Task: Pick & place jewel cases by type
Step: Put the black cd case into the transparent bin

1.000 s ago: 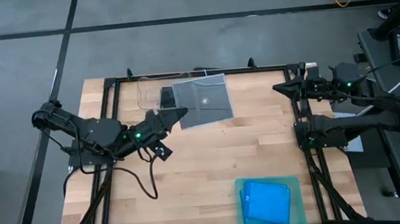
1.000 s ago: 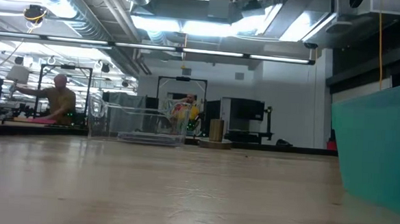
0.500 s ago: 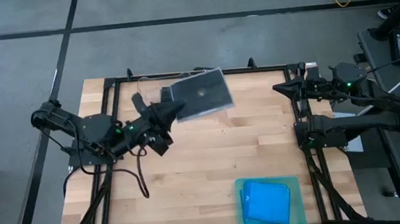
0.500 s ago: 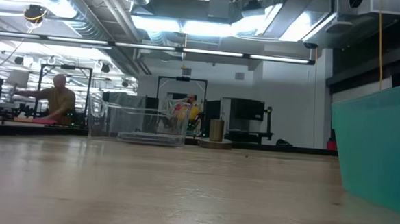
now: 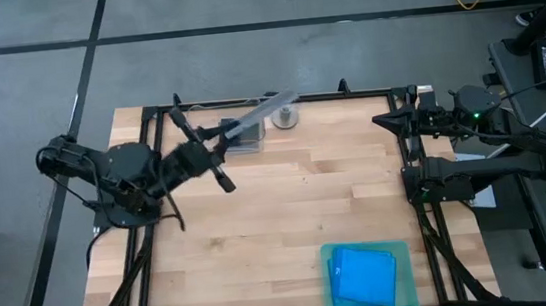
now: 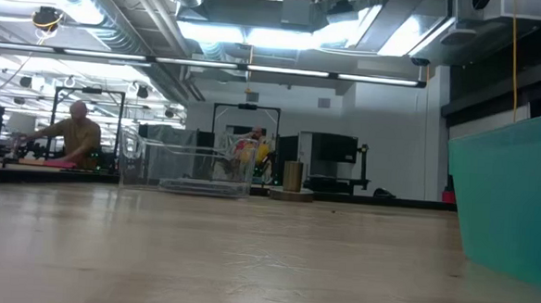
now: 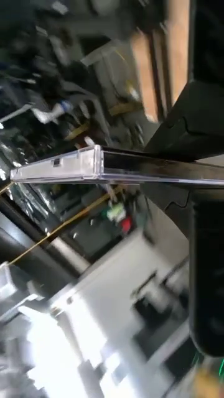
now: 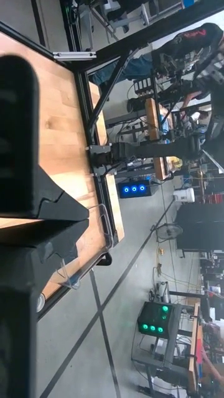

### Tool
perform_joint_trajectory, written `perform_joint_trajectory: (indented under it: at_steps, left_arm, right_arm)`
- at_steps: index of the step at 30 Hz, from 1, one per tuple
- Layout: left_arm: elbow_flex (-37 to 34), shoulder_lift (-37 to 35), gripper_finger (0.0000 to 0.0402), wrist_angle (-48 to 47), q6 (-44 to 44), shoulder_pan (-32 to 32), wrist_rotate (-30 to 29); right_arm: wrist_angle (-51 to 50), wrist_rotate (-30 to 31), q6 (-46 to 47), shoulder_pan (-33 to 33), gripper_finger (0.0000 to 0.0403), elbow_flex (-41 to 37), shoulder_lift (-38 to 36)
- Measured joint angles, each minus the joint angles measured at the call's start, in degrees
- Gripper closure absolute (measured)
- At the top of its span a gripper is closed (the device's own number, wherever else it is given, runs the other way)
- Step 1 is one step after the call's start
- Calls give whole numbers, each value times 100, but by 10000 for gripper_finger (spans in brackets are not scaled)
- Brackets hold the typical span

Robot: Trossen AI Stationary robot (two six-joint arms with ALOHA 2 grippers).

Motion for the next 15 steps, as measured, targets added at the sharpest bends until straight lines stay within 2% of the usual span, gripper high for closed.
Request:
perform_joint_trajectory:
  at_steps: [3, 7, 10, 15]
  left_arm:
    - [0, -212, 371, -549, -1244, 65, 316]
    - [0, -506, 371, -1424, -2988, 241, 1085]
    - [0, -712, 371, -2043, -4388, 450, 1924]
    - [0, -883, 371, -2806, -6533, 864, 3656]
  right_arm:
    - [-33, -2, -2, -1, 397, 0, 0]
    - [-217, -2, -2, 1, 397, 0, 0]
    - [-352, -2, -2, 0, 397, 0, -2]
    - [-420, -2, -2, -1, 397, 0, -2]
